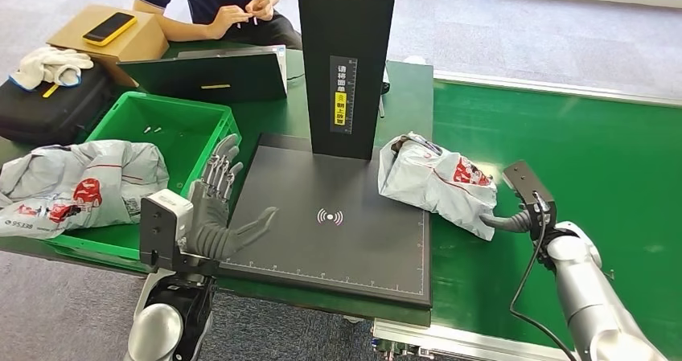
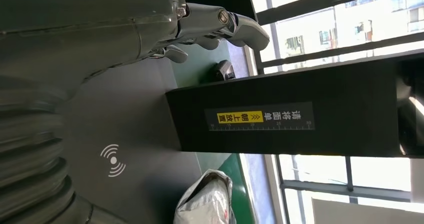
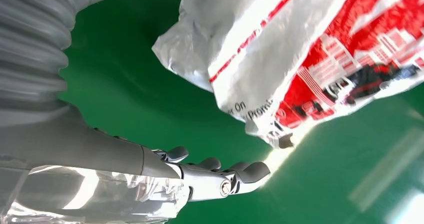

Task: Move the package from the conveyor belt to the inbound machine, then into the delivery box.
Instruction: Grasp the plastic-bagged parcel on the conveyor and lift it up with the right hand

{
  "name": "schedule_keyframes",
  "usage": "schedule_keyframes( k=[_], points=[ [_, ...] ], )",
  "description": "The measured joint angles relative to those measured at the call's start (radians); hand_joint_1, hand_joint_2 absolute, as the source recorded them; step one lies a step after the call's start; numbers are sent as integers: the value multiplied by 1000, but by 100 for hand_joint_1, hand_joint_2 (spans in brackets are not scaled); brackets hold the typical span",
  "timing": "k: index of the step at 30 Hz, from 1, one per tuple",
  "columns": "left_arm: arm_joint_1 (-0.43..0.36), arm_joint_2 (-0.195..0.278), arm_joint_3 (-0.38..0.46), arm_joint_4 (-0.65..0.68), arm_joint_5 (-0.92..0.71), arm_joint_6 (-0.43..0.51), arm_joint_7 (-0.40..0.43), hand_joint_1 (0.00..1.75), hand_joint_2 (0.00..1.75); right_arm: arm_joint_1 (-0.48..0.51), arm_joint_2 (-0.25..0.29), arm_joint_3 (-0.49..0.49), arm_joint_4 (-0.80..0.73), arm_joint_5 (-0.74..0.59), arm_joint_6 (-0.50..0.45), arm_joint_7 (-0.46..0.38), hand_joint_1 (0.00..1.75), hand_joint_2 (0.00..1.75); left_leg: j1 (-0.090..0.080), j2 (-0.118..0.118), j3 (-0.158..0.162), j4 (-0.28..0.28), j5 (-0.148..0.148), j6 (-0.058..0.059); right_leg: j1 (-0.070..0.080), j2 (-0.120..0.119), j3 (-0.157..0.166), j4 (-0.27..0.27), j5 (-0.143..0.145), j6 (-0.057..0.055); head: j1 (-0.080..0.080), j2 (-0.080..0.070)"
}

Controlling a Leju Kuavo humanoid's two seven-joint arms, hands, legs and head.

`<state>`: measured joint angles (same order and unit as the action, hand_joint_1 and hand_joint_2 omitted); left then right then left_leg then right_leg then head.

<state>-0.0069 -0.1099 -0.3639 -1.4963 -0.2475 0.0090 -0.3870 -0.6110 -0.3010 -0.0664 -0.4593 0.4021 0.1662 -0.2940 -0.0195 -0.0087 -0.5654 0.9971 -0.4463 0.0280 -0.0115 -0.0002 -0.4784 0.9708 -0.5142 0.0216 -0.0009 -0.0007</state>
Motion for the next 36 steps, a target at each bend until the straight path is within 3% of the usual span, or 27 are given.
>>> schedule_keyframes(
  k=[15, 36],
  points=[
    [6, 5, 0, -4, 18, 11, 5, 0, 175, -1, 37, 68, 26, 87, -32, 116, 0, 175, 0, 0, 0, 0, 0, 0, 0, 0, 0, 0, 0, 0, 0, 0],
    [42, 1, 8, -15, -30, 3, 26, 0, 175, -36, 109, 132, 76, 91, -120, 131, 0, 175, 0, 0, 0, 0, 0, 0, 0, 0, 0, 1, 0, 0, 0, 0]
  ],
)
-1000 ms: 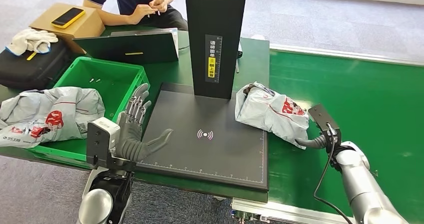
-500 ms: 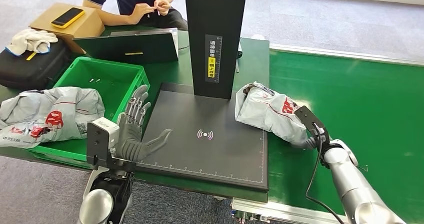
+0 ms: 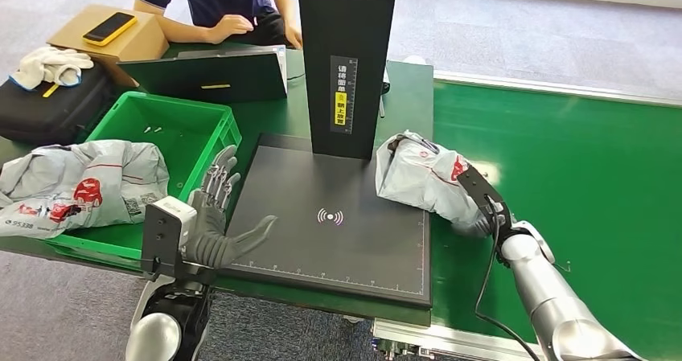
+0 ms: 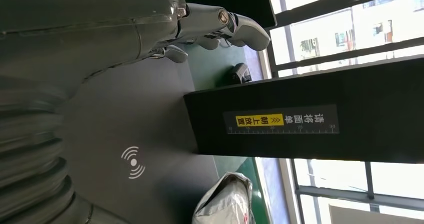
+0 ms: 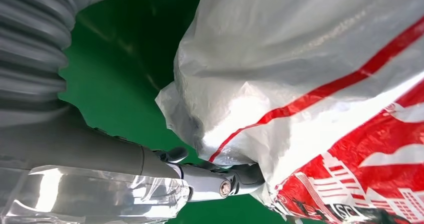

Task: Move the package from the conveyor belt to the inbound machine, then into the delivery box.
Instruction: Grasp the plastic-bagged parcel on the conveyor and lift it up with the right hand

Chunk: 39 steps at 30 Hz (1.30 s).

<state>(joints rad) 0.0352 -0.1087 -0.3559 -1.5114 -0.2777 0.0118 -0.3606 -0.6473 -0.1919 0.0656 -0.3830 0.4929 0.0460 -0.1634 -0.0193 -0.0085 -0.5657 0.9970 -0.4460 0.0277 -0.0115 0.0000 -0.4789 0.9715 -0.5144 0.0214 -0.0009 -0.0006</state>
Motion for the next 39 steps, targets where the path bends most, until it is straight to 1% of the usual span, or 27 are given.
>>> schedule_keyframes(
  k=[1, 2, 3, 5, 6, 7, 17, 39],
  points=[
    [-1, -1, 0, 0, -1, -2, 0, 0, 175, 1, 1, 0, 2, -1, 0, 0, 0, 175, 0, 0, 0, 0, 0, 0, 0, 0, 0, 0, 0, 0, 0, 0],
    [-1, -2, 1, 0, -2, -4, 0, 0, 175, 1, 2, 0, 4, -2, 0, 0, 4, 175, 0, 0, 0, 0, 0, 0, 0, 0, 0, 0, 0, 0, 0, 0],
    [-2, -2, 1, 0, -3, -5, 0, 0, 175, 2, 3, 0, 6, -2, 1, 0, 44, 175, 0, 0, 0, 0, 0, 0, 0, 0, 0, 0, 0, 0, 0, 0],
    [-2, -3, 1, 0, -6, -8, 0, 0, 175, 4, 4, 0, 10, -1, 5, 1, 131, 175, 0, 0, 0, 0, 0, 0, 0, 0, 0, 0, 0, 0, 0, 0],
    [-2, -3, 1, 0, -8, -9, 0, 0, 175, 4, 5, 0, 11, 1, 7, 2, 171, 175, 0, 0, 0, 0, 0, 0, 0, 0, 0, 0, 0, 0, 0, 0],
    [-2, -3, 1, 0, -10, -10, -1, 0, 175, 5, 5, 0, 13, 4, 10, 4, 175, 175, 0, 0, 0, 0, 0, 0, 0, 0, 0, 0, 0, 0, 0, 0],
    [0, -6, 3, 2, -23, -22, -1, 0, 175, 6, 4, 0, 18, 36, 37, 56, 175, 175, 0, 0, 0, 0, 0, 0, 0, 0, 0, 0, 0, 0, 0, 0],
    [13, -12, 11, 2, -35, -32, 5, 0, 175, 17, -2, 0, 16, 36, 21, 48, 175, 175, 0, 0, 0, 0, 0, 0, 0, 0, 0, 0, 0, 0, 0, 0]
  ],
)
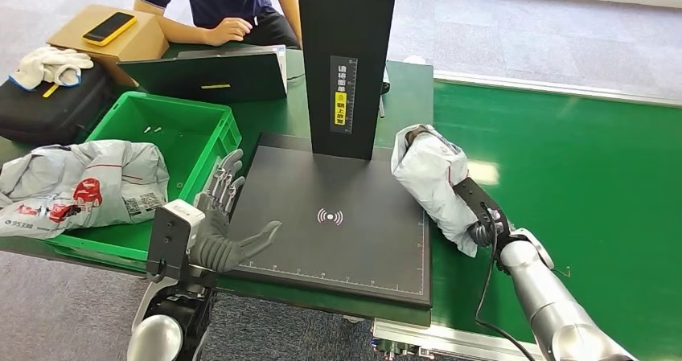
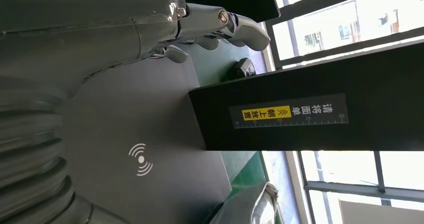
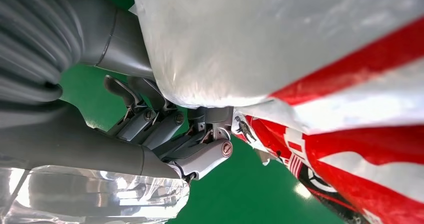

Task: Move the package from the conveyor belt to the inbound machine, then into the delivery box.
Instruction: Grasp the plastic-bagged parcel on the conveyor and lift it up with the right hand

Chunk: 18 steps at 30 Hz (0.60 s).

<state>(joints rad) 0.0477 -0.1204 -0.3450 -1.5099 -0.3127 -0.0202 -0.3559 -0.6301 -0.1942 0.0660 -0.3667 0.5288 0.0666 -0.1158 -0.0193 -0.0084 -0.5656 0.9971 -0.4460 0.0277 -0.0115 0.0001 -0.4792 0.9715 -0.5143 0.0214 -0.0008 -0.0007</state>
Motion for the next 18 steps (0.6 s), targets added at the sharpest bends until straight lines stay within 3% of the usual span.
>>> schedule_keyframes(
  k=[7, 13, 18],
  points=[
    [-6, -2, 7, 1, 0, -2, -9, 0, 175, 4, 11, 0, -36, -21, -31, -102, 175, 175, 0, 0, 0, 0, 0, 0, 0, 0, 0, 0, 0, 0, 0, 0],
    [-16, -8, 9, 15, 0, -2, -27, 0, 175, -3, 55, 16, -139, -57, 16, -202, 175, 175, 0, 2, 0, 0, 0, 0, 1, 2, 0, 1, 0, 0, 0, 0],
    [-35, -8, 0, 38, 8, 1, -43, 0, 175, -6, 97, 87, -274, -107, 71, -203, 175, 175, 0, 6, 0, 0, 0, -1, 1, 6, -3, 2, 1, -1, 0, 0]
  ],
)
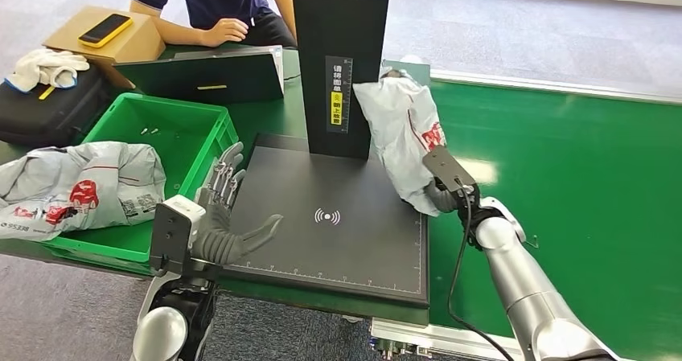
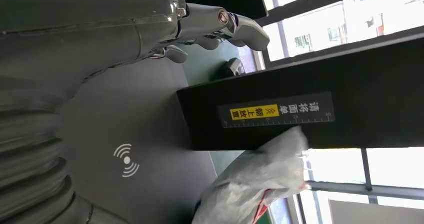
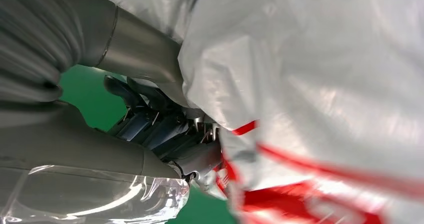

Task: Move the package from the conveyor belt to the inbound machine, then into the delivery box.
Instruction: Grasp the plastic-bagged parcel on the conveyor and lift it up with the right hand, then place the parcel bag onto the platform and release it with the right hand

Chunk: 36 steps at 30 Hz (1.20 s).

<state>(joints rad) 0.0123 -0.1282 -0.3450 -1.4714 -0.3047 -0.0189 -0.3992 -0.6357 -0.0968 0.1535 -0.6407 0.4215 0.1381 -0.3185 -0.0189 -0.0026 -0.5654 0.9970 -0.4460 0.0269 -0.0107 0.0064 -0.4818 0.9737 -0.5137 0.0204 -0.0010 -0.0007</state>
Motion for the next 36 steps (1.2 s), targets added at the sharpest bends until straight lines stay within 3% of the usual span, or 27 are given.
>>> schedule_keyframes(
  k=[9, 18, 25, 36],
  points=[
    [-24, 0, -19, 27, 17, 8, -9, 0, 175, -33, 37, 111, -111, -78, 42, -12, 175, 175, 0, 0, -1, 0, 1, -1, 0, 0, -1, 1, 0, 0, 0, 0],
    [-73, 0, -63, 76, 54, 27, -16, 0, 175, -200, 140, 295, -128, -208, 103, 68, 175, 175, 0, 0, -2, 0, 2, -2, 0, 0, -3, 2, 1, -1, 0, 0],
    [-109, 0, -82, 111, 70, 22, -17, 0, 175, -274, 222, 413, -94, -292, 233, 97, 175, 175, 1, 0, -2, 0, 2, -2, 0, 0, -3, 3, 1, -2, 0, 0],
    [-95, 0, -61, 113, 72, 33, 9, 0, 175, -329, 284, 544, 21, -365, 207, 175, 175, 175, 1, -1, -3, 0, 2, -2, 0, -1, -3, 2, 1, -2, 0, 0]
  ],
)
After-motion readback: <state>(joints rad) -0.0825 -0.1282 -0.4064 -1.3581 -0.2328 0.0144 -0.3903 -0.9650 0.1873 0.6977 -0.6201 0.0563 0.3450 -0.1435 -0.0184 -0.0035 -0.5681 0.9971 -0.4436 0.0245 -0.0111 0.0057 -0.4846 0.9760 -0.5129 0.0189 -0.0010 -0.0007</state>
